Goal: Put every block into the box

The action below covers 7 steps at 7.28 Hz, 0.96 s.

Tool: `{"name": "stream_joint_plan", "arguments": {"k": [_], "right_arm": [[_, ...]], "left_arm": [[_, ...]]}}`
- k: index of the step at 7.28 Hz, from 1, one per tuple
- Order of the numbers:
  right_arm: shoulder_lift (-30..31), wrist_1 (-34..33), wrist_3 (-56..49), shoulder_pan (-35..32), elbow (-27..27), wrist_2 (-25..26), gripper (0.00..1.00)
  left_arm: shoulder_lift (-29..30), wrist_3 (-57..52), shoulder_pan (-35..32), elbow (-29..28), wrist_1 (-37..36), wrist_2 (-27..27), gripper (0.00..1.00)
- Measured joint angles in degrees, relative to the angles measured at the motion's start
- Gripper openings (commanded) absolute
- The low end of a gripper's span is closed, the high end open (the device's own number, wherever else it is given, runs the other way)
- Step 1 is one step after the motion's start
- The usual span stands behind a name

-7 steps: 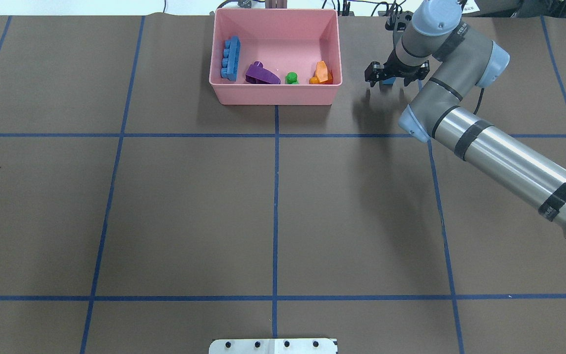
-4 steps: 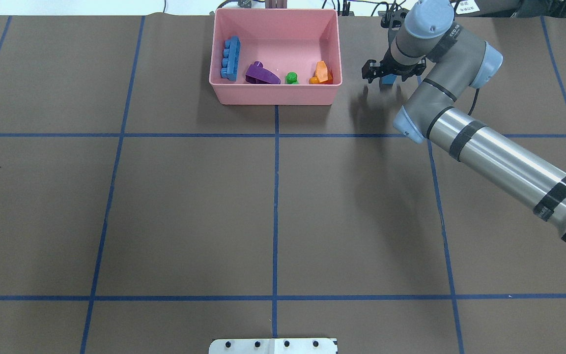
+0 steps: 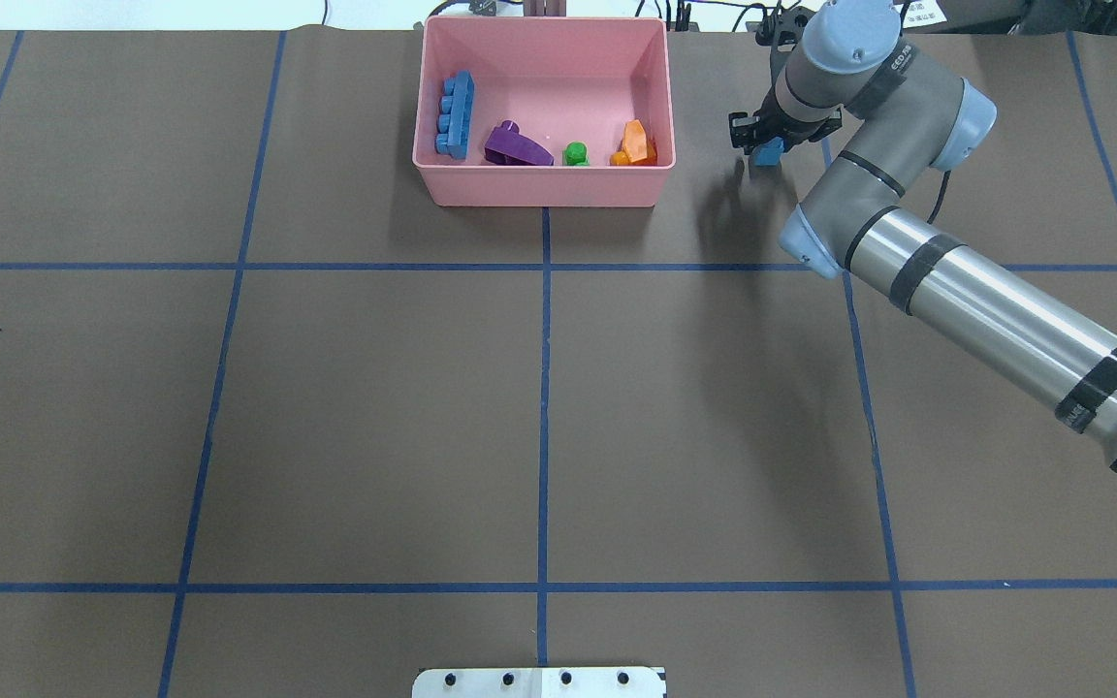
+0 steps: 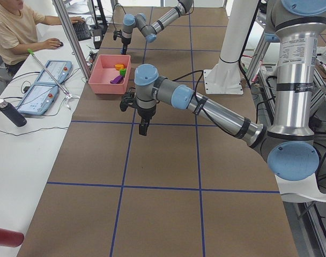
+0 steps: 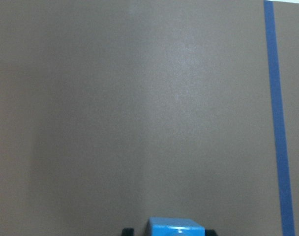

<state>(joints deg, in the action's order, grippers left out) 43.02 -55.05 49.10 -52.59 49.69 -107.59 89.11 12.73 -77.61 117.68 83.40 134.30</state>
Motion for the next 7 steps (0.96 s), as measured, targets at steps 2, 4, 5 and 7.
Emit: {"name": "stream_joint_plan", "arguments": {"k": [2, 4, 5, 7], "right_arm": [[-0.33, 0.47, -0.28, -1.77, 1.29, -0.37, 0.0], [-5.42, -6.71, 0.08, -7.0, 5.47, -5.07, 0.0], [-11.06, -14.27, 1.64, -8.65, 6.35, -7.01, 0.0], [-16.88, -17.22, 11.06, -4.75, 6.34, -4.86, 0.0]], "left_arm": [[0.04, -0.01, 0.0, 0.0, 0.07, -0.06, 1.0], [0.12, -0.01, 0.0, -0.23, 0.1, -0.08, 1.0], [0.15, -0.01, 0.0, -0.36, 0.12, -0.09, 1.0], [0.04, -0.07, -0.23, -0.4, 0.18, -0.03, 1.0]]}}
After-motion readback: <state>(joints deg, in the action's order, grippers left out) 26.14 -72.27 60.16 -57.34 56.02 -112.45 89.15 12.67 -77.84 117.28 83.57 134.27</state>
